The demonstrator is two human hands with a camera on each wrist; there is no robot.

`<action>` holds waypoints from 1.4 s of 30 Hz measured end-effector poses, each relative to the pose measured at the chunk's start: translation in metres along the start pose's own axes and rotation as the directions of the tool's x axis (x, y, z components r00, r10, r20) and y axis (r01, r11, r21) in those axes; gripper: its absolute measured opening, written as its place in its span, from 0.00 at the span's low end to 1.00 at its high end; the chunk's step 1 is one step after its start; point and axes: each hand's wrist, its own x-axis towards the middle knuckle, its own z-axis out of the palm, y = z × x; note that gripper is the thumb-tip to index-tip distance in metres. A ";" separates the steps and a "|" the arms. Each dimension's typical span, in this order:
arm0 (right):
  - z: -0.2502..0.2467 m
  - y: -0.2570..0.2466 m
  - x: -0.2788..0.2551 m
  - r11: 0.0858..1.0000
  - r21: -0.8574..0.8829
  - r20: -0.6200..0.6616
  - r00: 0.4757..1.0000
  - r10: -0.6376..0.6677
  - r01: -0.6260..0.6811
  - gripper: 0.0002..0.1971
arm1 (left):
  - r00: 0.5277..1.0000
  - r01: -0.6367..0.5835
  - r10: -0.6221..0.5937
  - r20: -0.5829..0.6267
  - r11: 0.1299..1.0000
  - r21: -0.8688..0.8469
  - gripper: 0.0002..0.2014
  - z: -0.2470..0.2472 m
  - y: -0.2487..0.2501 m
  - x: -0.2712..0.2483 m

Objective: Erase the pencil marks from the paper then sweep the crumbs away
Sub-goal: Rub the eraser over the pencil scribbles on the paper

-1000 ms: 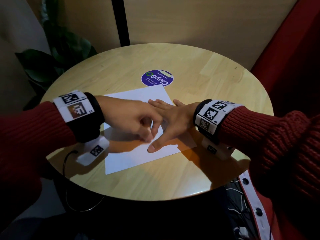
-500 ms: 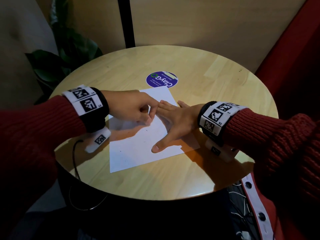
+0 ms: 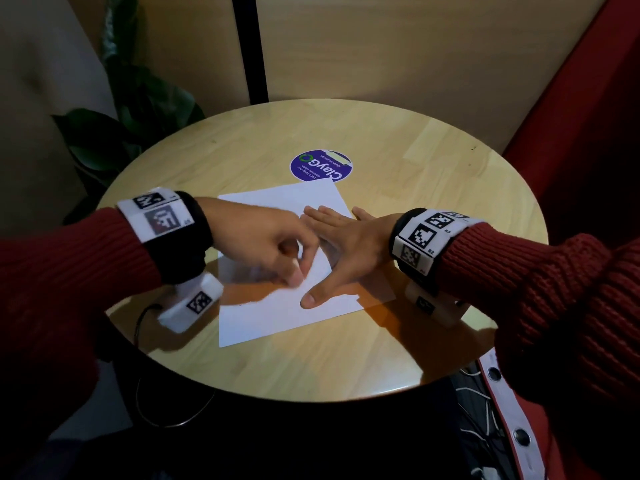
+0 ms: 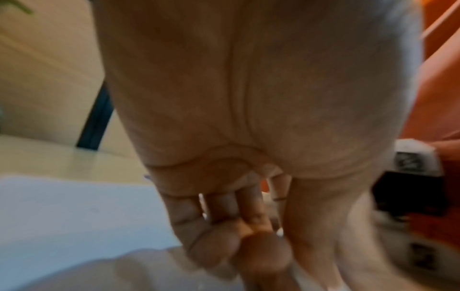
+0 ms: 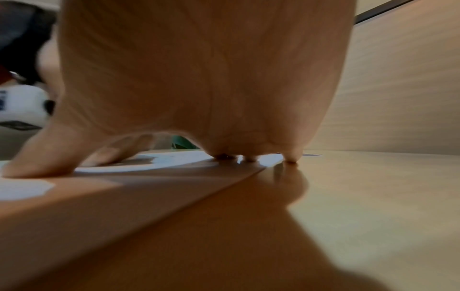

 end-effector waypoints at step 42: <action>-0.005 0.004 0.001 0.994 0.086 -0.049 0.996 0.077 -0.072 0.62 | 0.960 0.143 -0.153 -0.233 0.988 -0.057 0.02 -0.023 -0.019 0.026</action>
